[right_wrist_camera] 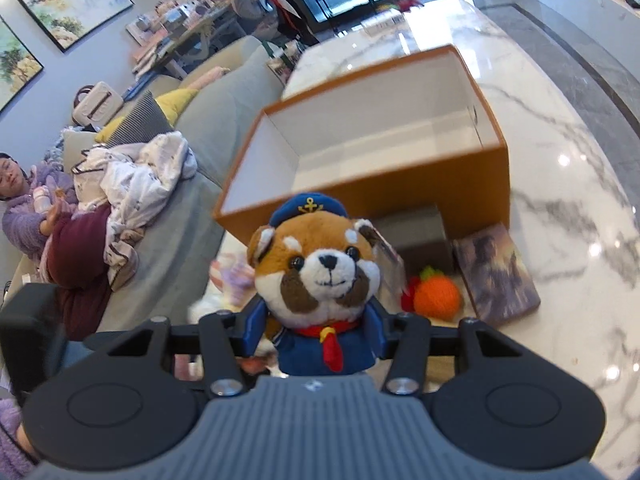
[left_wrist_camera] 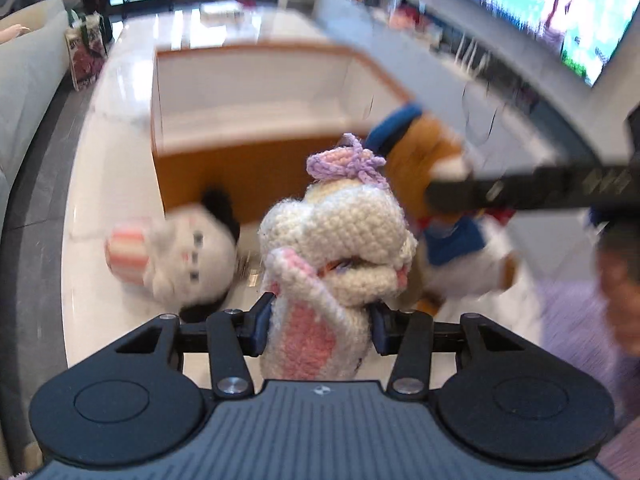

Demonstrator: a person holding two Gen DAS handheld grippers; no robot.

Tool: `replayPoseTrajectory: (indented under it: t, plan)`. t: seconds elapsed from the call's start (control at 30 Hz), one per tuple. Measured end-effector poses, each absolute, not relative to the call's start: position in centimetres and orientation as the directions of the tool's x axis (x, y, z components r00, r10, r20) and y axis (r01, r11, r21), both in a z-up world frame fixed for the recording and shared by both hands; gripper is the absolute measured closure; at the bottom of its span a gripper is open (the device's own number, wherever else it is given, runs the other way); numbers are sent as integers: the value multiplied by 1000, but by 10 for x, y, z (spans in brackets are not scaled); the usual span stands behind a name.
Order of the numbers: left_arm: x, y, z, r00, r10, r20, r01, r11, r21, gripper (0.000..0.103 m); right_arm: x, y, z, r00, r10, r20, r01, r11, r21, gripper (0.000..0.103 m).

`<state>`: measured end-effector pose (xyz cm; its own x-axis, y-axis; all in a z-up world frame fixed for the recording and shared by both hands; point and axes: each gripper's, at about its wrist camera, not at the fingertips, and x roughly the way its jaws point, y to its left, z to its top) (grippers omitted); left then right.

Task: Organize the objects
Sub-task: 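Lift both held plushes and carry them over the orange box, then lower both plushes into the orange box and open both tools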

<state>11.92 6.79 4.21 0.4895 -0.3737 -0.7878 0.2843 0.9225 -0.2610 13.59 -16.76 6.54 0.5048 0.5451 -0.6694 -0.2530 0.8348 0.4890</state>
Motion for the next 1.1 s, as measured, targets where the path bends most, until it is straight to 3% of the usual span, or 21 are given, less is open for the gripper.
replayPoseTrajectory:
  t: [0.23, 0.4, 0.63, 0.8, 1.1]
  plan:
    - [158, 80, 102, 621, -375, -688, 221, 926, -305, 48, 166, -158, 110, 559, 582, -591, -318, 808, 496, 50]
    - [203, 87, 109, 666, -355, -656, 164, 928, -335, 48, 205, -147, 132, 613, 562, -555, -314, 818, 482, 50]
    - [251, 96, 73, 629, -312, -712, 38, 927, -373, 48, 263, -135, 103, 605, 514, -608, -225, 843, 489, 50]
    - [271, 94, 35, 546, -256, -797, -20, 948, -319, 48, 290, -129, 64, 558, 492, -668, -159, 854, 496, 50]
    - [289, 89, 12, 506, -151, -849, -24, 982, -189, 48, 330, -120, 20, 444, 497, -746, -49, 844, 534, 53]
